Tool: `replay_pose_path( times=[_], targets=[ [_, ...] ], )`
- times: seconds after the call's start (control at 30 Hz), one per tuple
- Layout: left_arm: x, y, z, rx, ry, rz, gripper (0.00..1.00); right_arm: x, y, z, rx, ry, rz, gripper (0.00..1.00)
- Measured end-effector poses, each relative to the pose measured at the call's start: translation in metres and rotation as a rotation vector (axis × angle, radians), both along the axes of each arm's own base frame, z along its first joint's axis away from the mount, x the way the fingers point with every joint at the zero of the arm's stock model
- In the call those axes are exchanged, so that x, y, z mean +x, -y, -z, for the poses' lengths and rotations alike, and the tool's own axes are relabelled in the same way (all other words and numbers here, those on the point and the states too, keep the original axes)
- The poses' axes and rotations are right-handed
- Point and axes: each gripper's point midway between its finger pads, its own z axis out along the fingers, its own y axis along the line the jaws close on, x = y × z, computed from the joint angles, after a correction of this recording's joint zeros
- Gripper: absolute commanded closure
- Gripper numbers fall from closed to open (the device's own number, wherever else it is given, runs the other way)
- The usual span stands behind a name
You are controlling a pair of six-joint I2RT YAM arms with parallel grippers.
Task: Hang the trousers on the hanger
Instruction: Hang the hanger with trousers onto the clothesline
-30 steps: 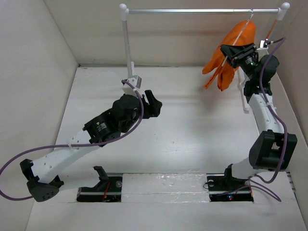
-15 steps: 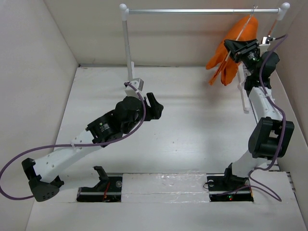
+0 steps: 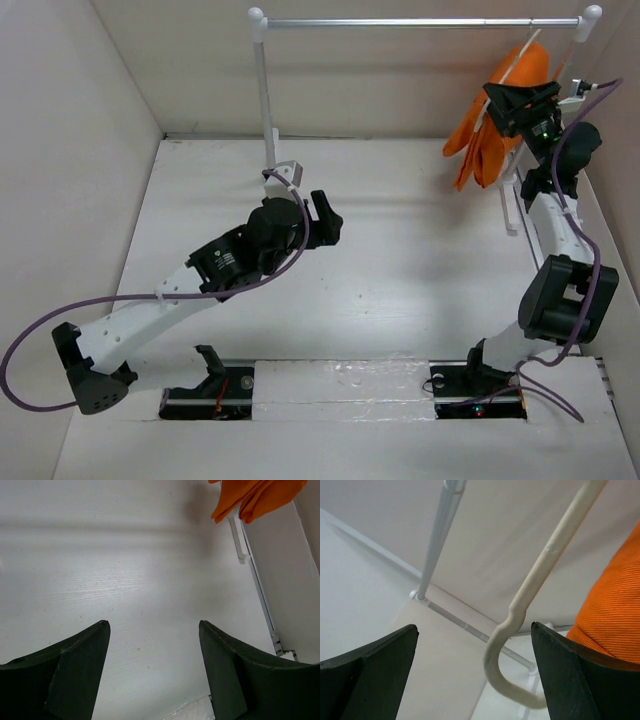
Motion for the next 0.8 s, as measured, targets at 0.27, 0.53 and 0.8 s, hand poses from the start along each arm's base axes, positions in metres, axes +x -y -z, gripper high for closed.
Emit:
replay_pose_path(
  times=[0.27,0.53,0.8],
  targets=[
    [0.048,-0.018,-0.031,-0.068,-0.014,-0.053,0.23,-0.028,0.032,-0.010,-0.212,-0.010,0.135,0.00],
    [0.068,-0.038,-0.055,-0.127,0.010,-0.055,0.20,-0.102,0.017,-0.055,-0.441,0.099,0.256,0.00],
    [0.033,-0.058,-0.030,-0.144,0.009,-0.034,0.20,-0.218,-0.108,0.015,-0.586,0.204,-0.026,0.00]
  ],
)
